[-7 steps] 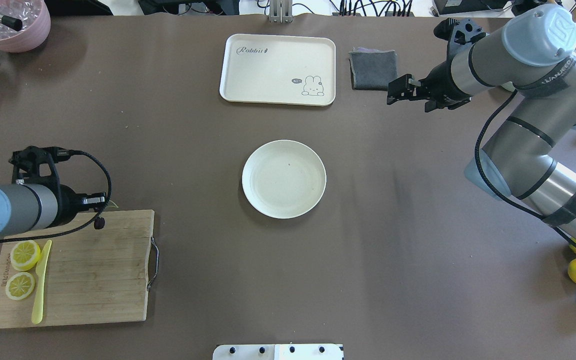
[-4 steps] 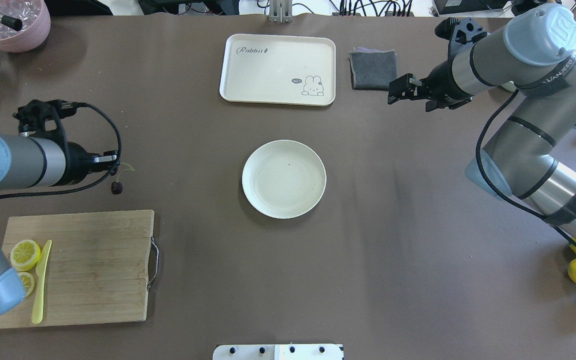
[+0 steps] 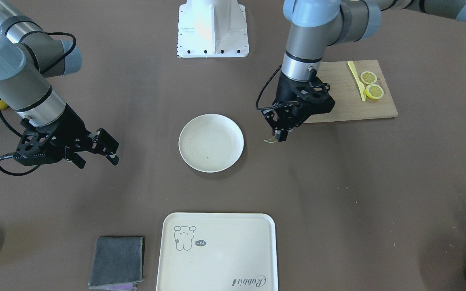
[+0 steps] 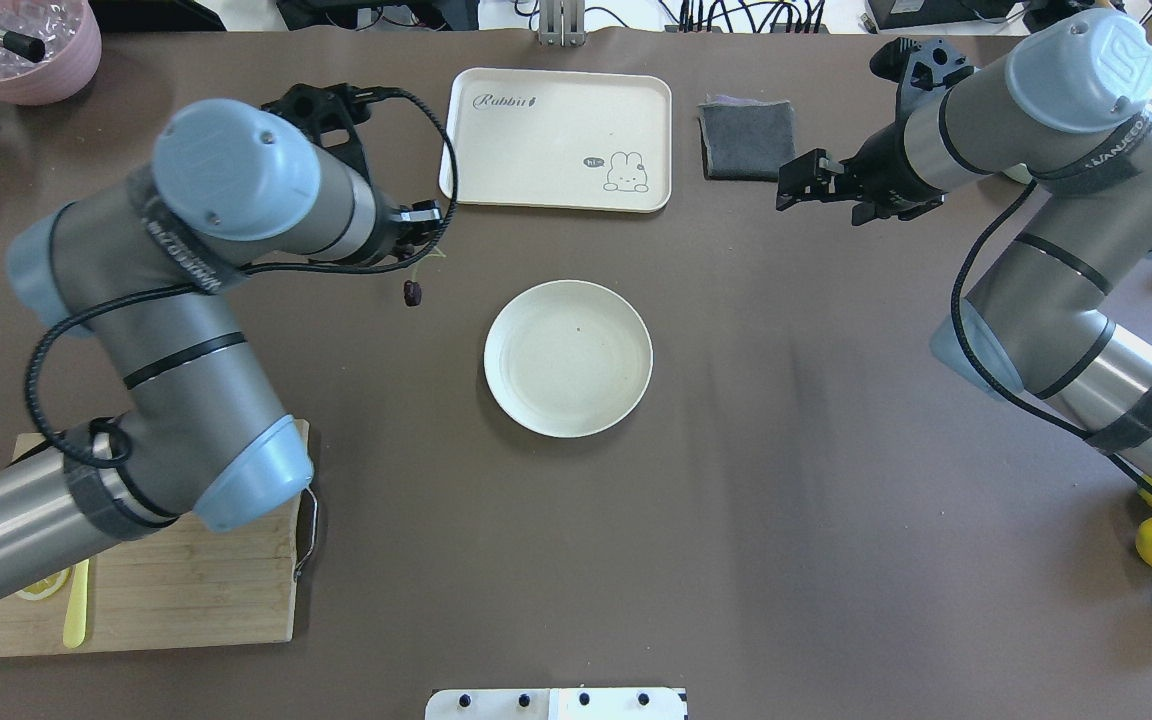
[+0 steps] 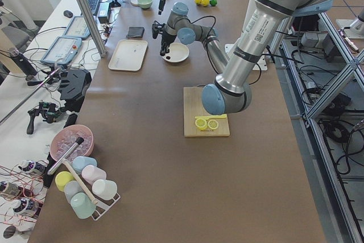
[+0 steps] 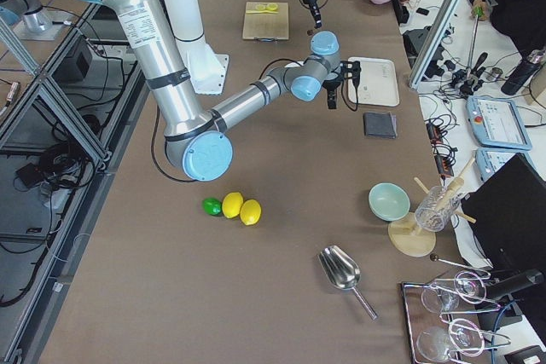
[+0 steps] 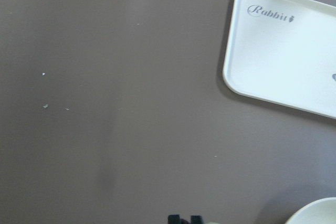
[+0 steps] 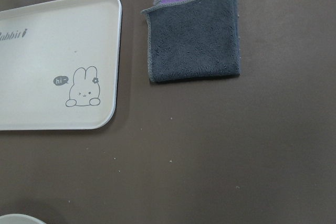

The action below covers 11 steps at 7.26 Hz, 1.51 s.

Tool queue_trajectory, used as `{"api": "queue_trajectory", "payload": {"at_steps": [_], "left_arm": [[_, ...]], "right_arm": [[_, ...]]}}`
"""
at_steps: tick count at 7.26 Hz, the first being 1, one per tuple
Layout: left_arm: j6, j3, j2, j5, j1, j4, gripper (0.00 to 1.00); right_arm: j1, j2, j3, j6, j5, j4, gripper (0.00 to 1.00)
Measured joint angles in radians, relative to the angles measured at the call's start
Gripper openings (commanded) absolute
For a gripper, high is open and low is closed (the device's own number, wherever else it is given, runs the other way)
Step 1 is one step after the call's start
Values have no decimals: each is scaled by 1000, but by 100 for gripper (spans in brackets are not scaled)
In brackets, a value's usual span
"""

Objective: Place red cherry on plate
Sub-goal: 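Carry the cherries over the white plate and open the left gripper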

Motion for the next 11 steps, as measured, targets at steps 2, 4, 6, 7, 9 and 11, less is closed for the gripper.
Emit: {"api": "queue_trajectory", "payload": {"at_steps": [2,4,6,7,9,11], "left_arm": [[-58,96,-113,51,79,-2,0],[-125,224,-187,149,176,-73,0],[-152,336,-211,205,217,-157,46],[-153,357,-206,213,222,-171,88],[-144,359,-175,219,228,-180,98],[-125,243,-108,218,211,-177,98]], "right_arm": [[-1,1,-1,0,-1,4,100],[-2,1,1,1,-2,7,100],[-2,1,1,4,-2,7,100],[-3,1,3,8,-2,7,100],[-4,1,5,14,-1,7,100],[5,4,7,6,16,0,100]]}}
